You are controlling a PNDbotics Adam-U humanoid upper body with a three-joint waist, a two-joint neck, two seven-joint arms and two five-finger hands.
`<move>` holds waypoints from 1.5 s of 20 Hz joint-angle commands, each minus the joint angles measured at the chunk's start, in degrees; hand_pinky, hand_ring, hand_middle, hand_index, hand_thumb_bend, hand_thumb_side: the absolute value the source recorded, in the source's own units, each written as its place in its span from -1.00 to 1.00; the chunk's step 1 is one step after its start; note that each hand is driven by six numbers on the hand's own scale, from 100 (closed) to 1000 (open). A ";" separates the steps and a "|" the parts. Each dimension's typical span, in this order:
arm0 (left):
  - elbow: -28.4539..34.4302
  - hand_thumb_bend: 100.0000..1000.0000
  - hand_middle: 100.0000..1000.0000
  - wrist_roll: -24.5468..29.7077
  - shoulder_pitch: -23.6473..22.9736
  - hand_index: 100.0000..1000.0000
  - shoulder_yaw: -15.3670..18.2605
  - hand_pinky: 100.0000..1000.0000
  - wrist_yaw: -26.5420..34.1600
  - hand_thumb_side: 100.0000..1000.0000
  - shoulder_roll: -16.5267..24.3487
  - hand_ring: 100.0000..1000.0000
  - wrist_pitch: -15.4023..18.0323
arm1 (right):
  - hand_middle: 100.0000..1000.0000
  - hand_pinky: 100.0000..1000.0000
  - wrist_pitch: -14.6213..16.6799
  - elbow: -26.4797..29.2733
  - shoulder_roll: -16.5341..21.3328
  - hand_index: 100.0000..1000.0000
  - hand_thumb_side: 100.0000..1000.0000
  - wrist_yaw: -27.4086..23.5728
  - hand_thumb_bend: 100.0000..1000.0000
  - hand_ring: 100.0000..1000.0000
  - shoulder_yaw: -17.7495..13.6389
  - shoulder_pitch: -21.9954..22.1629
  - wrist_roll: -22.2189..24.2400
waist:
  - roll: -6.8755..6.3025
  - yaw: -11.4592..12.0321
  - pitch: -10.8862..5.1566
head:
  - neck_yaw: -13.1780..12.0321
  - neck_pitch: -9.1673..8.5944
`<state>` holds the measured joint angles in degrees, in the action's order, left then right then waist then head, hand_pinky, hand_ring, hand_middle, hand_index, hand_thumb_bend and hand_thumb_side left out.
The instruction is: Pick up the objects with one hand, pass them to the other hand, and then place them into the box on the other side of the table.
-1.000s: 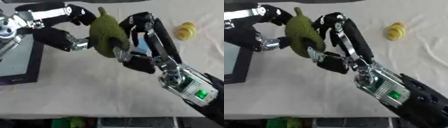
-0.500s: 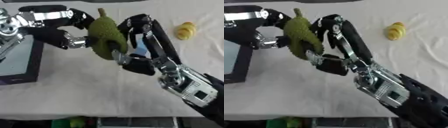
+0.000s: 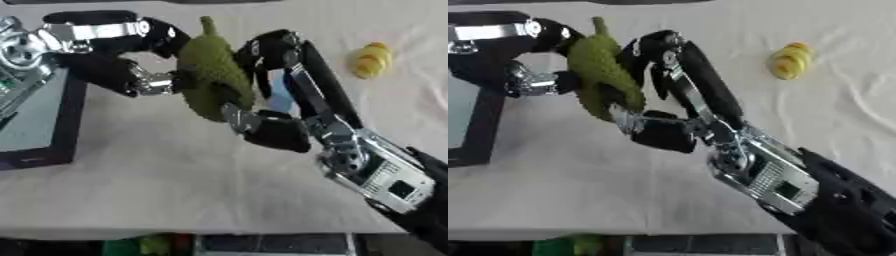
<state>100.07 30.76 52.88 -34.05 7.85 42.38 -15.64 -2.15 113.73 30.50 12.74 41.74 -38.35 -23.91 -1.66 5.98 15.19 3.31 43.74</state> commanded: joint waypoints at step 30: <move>-2.45 -0.78 0.62 10.30 2.38 0.72 -0.42 0.94 4.20 0.16 -1.21 0.76 2.22 | -0.55 -0.88 -1.62 0.87 0.59 -0.28 -1.00 -1.05 -1.00 -0.24 0.04 -0.55 -1.47 | 0.13 -0.18 -0.53 | -0.86 -0.03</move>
<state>97.33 41.33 54.02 -34.73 12.19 40.83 -13.40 -3.55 113.72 30.55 12.12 42.42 -37.84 -25.26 -1.44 5.76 15.59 2.44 43.74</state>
